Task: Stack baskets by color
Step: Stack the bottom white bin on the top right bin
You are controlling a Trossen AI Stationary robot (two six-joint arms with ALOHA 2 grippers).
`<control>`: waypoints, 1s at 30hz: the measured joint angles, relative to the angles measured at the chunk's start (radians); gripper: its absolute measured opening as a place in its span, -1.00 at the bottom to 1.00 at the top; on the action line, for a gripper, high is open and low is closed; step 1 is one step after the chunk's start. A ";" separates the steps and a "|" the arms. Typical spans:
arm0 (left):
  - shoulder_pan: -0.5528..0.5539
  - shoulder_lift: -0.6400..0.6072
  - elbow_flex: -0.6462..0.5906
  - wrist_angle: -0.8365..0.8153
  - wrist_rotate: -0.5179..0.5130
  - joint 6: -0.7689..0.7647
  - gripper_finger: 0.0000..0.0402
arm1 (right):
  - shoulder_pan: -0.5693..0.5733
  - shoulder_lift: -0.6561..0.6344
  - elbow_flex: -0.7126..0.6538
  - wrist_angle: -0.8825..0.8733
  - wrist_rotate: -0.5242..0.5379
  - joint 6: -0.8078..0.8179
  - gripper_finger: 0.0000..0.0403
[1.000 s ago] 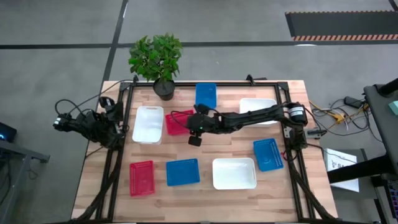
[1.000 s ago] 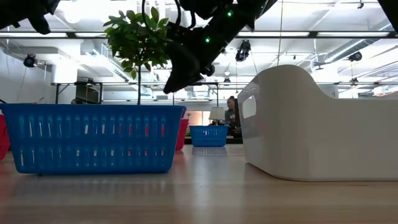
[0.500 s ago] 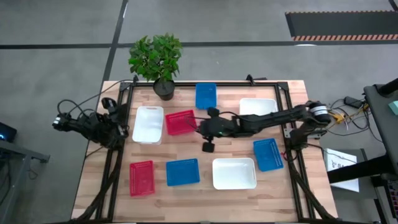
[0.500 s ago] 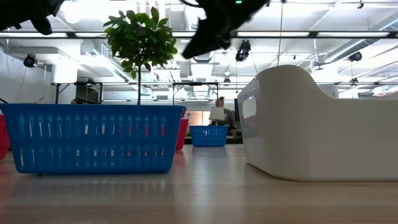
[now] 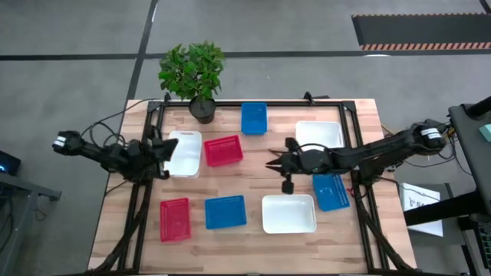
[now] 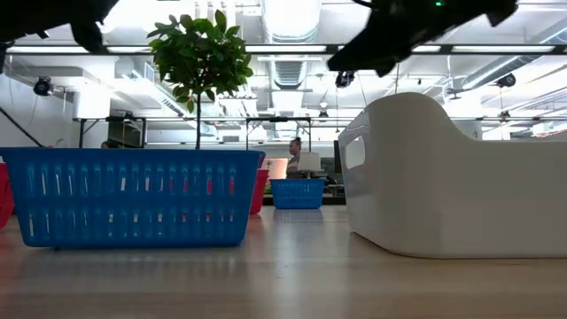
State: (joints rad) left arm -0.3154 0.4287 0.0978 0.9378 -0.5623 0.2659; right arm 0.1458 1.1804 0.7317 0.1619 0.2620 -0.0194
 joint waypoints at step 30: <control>-0.002 0.397 0.204 -0.012 -0.043 -0.288 -1.00 | 0.026 -0.108 0.154 -0.544 -0.217 0.182 -0.22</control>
State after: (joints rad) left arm -0.3172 0.8253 0.3016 0.9260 -0.6052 -0.0219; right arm 0.1721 1.0720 0.8853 -0.3818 0.0448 0.1627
